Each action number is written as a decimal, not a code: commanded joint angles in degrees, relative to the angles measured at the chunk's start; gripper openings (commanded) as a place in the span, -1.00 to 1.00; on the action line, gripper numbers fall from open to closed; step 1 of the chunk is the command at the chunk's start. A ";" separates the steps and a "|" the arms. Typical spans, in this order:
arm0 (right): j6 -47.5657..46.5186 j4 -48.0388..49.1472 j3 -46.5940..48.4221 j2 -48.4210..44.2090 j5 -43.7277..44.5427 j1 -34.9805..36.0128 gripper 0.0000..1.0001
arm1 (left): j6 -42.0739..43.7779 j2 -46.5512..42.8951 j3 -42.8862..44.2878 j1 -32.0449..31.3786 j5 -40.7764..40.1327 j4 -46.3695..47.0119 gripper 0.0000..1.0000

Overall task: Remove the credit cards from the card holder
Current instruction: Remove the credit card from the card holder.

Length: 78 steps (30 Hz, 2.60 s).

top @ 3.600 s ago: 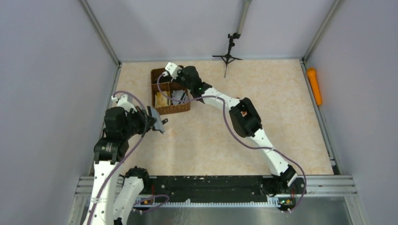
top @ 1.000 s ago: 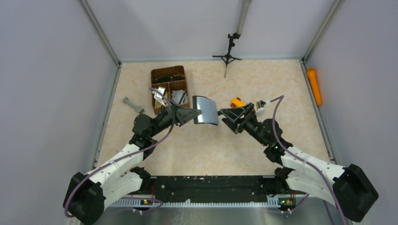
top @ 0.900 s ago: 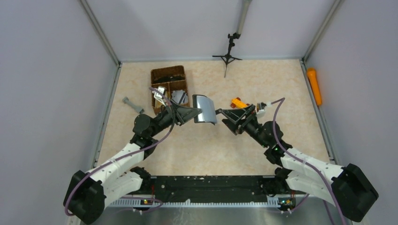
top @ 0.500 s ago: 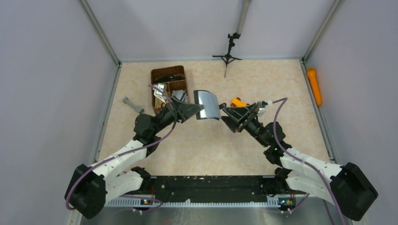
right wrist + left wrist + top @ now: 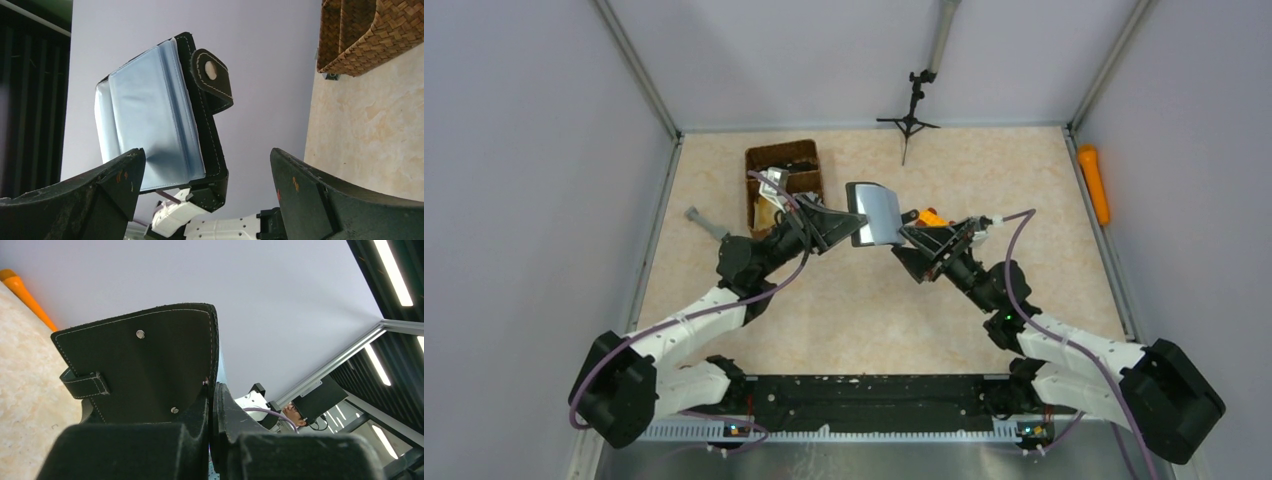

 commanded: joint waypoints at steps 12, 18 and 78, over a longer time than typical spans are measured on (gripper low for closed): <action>2.07 10.60 0.62 -1.00 0.74 -0.28 0.58 | 1.17 -2.43 -2.37 -0.47 -1.54 4.15 -1.00; -3.06 7.70 1.79 -3.46 0.76 -0.28 0.21 | 6.84 -7.97 -2.72 -0.50 -1.82 -7.70 -1.00; -47.03 -23.98 11.15 -7.51 -5.67 2.84 -0.48 | 26.99 -7.39 0.47 -0.33 -2.68 -36.34 -0.47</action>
